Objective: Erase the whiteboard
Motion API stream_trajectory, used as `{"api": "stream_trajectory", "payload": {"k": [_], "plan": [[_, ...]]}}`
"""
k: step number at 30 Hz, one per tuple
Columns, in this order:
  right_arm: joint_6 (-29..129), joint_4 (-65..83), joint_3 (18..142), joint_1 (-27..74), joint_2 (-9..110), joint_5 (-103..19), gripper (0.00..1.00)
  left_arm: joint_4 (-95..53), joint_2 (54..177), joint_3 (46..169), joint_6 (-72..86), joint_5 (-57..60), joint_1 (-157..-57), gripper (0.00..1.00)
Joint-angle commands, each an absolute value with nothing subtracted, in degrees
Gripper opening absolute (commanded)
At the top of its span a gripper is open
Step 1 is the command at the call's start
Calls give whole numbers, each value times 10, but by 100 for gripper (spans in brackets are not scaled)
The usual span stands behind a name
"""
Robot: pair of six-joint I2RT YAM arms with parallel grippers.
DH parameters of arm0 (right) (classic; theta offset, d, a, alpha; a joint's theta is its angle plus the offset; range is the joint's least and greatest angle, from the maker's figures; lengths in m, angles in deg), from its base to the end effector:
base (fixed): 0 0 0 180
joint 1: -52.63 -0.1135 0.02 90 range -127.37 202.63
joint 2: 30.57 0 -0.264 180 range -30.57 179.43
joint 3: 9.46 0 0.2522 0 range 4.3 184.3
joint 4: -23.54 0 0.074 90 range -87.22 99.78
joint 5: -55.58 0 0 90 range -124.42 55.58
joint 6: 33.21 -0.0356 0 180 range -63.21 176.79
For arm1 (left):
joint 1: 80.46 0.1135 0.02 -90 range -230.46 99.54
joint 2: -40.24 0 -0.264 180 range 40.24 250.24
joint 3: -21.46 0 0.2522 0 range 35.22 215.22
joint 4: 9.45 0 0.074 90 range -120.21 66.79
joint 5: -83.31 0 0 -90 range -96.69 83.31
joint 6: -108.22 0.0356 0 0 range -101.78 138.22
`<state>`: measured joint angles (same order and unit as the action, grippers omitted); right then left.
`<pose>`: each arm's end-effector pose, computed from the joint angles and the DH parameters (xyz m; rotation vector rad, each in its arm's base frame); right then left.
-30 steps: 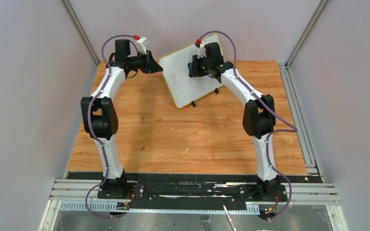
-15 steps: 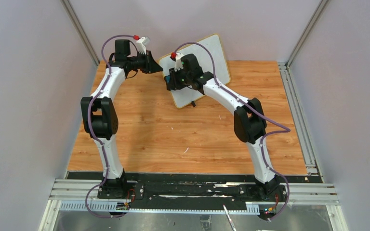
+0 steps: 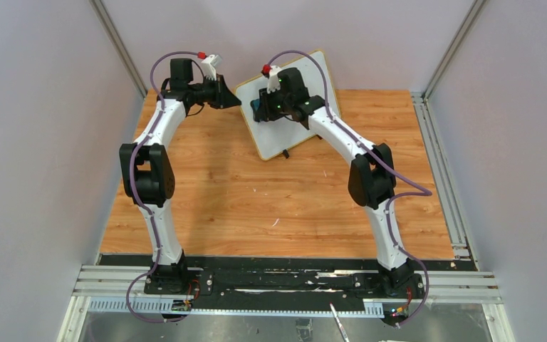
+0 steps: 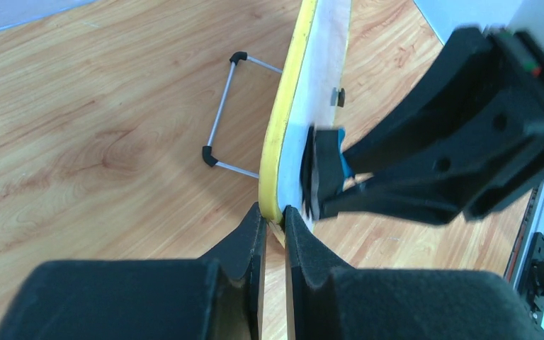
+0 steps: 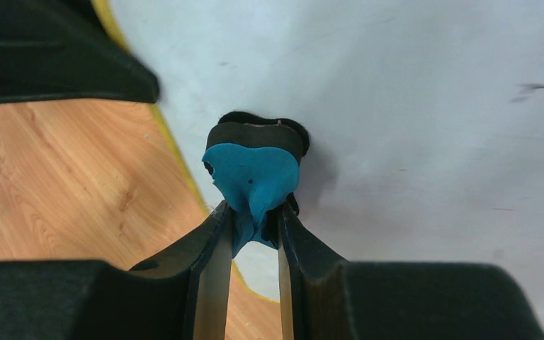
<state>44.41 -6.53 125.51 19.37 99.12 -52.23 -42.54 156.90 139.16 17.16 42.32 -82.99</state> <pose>0.4436 0.3040 0.2946 -0.5783 1.9952 0.8113 0.4715 -0.0477 0.3024 0.5270 1.9803 -0.9397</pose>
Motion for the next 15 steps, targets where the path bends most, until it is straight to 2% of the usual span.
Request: {"api": "stream_trajectory", "payload": {"k": [1, 9, 15], "plan": [[462, -76, 1287, 233, 1008, -503, 1, -468, 1561, 1384, 207, 437, -849, 0], [464, -73, 1245, 253, 992, -505, 1, -467, 1563, 1385, 205, 437, -849, 0], [451, -50, 1212, 229, 982, -513, 1, -466, 1565, 1387, 205, 437, -849, 0]]}}
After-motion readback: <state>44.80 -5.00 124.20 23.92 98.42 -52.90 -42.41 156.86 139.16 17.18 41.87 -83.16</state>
